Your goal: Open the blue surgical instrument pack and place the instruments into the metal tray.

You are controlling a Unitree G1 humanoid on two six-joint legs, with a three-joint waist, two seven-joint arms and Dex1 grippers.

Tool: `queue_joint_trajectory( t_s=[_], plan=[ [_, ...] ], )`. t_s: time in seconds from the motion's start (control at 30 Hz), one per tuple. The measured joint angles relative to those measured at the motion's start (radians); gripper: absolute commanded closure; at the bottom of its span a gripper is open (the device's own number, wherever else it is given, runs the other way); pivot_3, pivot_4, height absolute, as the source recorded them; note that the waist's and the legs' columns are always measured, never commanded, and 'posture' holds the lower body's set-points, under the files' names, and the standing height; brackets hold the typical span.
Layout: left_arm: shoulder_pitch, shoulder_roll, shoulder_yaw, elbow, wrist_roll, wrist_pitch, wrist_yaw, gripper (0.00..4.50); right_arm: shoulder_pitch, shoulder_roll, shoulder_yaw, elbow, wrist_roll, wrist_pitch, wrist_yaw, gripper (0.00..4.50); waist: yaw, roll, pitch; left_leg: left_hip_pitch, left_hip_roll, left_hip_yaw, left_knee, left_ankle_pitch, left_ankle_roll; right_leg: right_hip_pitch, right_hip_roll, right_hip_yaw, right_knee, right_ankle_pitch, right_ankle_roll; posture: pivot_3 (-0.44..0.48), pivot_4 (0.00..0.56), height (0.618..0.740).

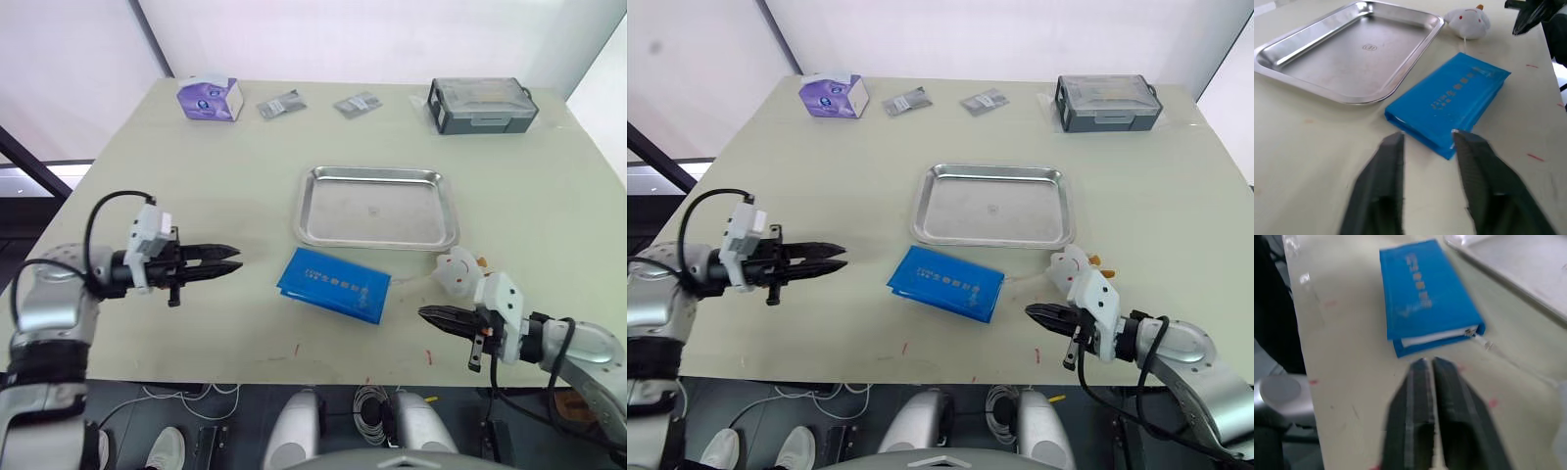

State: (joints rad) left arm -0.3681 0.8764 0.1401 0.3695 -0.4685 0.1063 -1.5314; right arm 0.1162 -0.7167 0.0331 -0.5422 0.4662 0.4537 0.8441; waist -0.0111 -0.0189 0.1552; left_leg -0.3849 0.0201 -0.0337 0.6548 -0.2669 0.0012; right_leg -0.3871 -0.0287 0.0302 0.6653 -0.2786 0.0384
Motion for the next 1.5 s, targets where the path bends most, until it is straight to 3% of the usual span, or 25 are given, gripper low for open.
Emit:
queue_joint_trajectory(
  t_s=[0.17, 0.43, 0.77, 1.2, 1.5],
  plan=[
    [-0.151, -0.059, -0.106, 0.211, 0.104, -0.103, -0.024, 4.44, -0.091, 0.058, 0.101, 0.118, -0.109, -0.076, -0.001, 4.5, -0.004, -0.001, 0.0, 0.0, 0.0, 0.0, 0.0, 0.0, 0.0, -0.001, 0.0, 0.0, 0.002, 0.0, 0.0, 0.0, 0.15, 0.74],
    [-0.227, -0.092, -0.202, 0.391, 0.153, -0.197, -0.029, 4.44, -0.16, 0.126, 0.164, 0.21, -0.193, -0.118, -0.02, 4.5, -0.003, -0.001, 0.0, -0.001, -0.001, -0.001, 0.002, 0.0, 0.0, -0.003, 0.0, -0.001, 0.007, 0.0, 0.0, 0.0, 0.15, 0.74],
    [-0.259, -0.127, -0.333, 0.394, 0.151, -0.271, -0.031, 4.44, -0.212, 0.184, 0.209, 0.257, -0.248, -0.137, -0.023, 4.5, -0.006, -0.001, 0.0, -0.012, 0.0, -0.002, 0.012, 0.0, 0.0, -0.012, 0.0, -0.002, 0.013, 0.0, 0.0, 0.0, 0.15, 0.74],
    [-0.261, -0.146, -0.346, 0.39, 0.121, -0.258, -0.033, 4.44, -0.225, 0.21, 0.224, 0.271, -0.266, -0.142, -0.021, 4.5, -0.005, -0.001, 0.0, -0.013, -0.001, -0.002, 0.013, 0.0, 0.0, -0.012, 0.0, -0.002, 0.013, 0.0, 0.0, 0.0, 0.15, 0.74],
    [-0.181, -0.168, -0.368, 0.245, 0.088, -0.206, -0.036, 4.44, -0.206, 0.171, 0.183, 0.301, -0.255, -0.182, 0.015, 4.5, -0.002, -0.001, 0.0, -0.013, -0.001, -0.002, 0.013, 0.0, 0.0, -0.011, -0.001, -0.002, 0.013, 0.0, 0.0, 0.0, 0.15, 0.74]
  ],
)
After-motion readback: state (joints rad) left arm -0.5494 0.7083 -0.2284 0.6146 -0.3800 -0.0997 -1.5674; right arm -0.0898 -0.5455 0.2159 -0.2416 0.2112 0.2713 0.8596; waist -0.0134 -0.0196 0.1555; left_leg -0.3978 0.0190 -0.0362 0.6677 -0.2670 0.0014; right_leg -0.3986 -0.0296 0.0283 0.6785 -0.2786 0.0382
